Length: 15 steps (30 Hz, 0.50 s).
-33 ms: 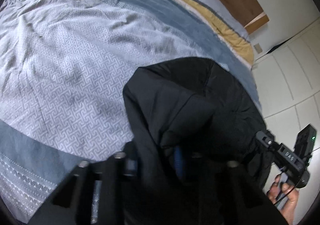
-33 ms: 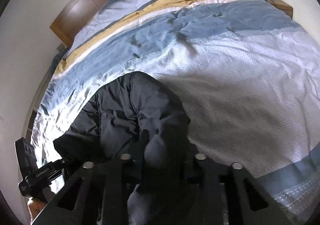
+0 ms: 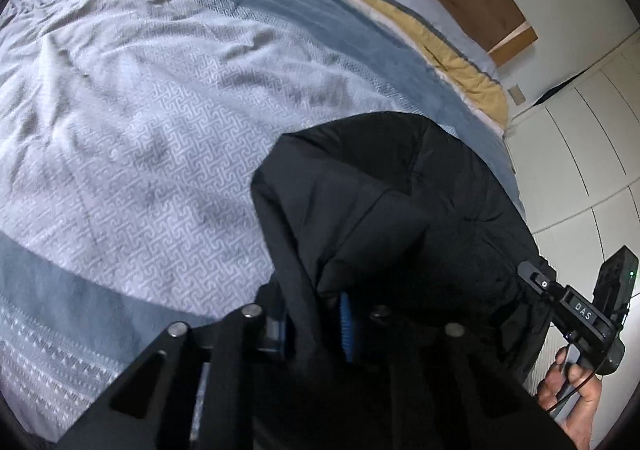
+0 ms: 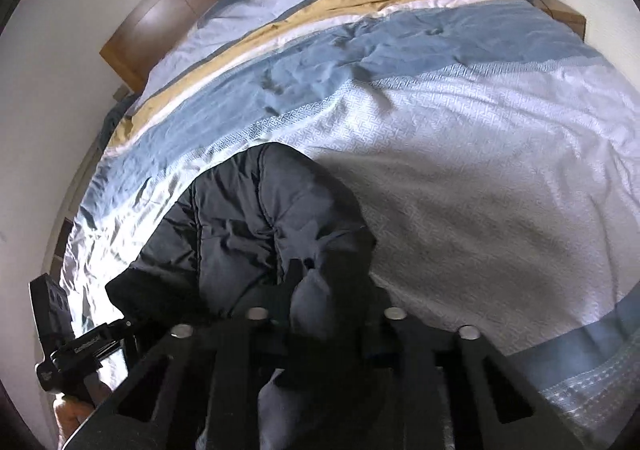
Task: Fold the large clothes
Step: 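Grasp the coat hem with both grippers and lift it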
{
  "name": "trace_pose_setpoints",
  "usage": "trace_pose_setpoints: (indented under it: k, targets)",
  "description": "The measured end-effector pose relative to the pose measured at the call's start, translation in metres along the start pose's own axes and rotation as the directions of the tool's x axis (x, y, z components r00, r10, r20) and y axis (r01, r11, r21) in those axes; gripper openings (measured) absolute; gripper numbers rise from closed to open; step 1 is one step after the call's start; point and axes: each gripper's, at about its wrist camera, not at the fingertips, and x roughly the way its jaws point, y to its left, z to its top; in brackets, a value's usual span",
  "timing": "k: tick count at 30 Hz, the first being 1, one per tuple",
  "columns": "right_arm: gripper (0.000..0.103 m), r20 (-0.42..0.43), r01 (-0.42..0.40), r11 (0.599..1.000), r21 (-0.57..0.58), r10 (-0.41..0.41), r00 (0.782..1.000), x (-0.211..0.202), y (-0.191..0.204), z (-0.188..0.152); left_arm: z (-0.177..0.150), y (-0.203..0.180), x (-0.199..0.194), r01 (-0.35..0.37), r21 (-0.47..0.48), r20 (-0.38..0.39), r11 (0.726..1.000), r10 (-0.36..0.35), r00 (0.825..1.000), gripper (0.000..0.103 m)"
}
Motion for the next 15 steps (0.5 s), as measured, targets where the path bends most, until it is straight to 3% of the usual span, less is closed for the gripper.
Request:
trace_pose_setpoints:
  k: [8,15]
  targets:
    - [0.015,0.05,-0.068,0.991,-0.113,0.073,0.996,-0.064,0.012,-0.026,-0.033,-0.001,-0.07,0.037,-0.002,0.054,0.999,-0.037,0.998,0.014]
    - [0.015,0.116,-0.172,0.968,-0.185,0.196,0.974,-0.139,0.022,-0.067,-0.083,0.014,-0.136,0.085,-0.043,0.083,0.995,-0.081,0.993,0.014]
